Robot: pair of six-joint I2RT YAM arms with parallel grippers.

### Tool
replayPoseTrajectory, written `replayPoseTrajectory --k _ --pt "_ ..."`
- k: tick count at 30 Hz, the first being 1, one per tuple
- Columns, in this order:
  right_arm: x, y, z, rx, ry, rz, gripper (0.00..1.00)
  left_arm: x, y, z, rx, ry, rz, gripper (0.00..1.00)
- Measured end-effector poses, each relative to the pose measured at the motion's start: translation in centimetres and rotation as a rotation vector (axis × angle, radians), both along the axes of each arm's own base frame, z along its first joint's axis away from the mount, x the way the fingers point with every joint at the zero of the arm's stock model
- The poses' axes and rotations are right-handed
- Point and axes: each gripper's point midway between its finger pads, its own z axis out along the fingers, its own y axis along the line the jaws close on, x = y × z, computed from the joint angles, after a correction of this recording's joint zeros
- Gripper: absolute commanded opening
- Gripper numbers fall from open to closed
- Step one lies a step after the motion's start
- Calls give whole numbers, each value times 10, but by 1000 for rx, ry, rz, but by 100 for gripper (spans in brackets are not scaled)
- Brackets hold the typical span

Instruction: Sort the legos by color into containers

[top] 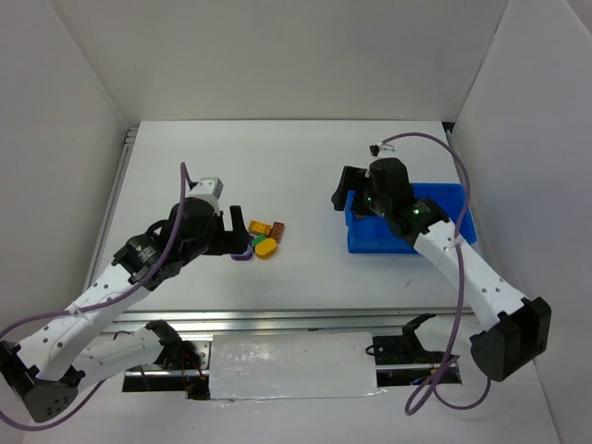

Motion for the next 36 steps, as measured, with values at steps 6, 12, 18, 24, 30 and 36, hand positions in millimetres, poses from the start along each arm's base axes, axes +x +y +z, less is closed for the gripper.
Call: replayPoseTrajectory --k 6,12,18,24,30,36 --pt "-35 1 37 97 -101 76 90 12 -19 -38 68 121 -37 96" --pt "-71 0 62 175 -190 157 96 49 -40 -83 202 245 -29 98" --pt "-82 5 59 183 -182 216 96 72 -55 -134 275 321 -44 99" --pt "-92 5 60 182 -187 250 97 77 -60 -151 286 332 -64 98" --pt "-103 3 66 197 -219 275 97 84 -71 -169 290 335 -117 94" --pt "-104 4 64 194 -217 282 97 85 -71 -177 305 336 -134 94"
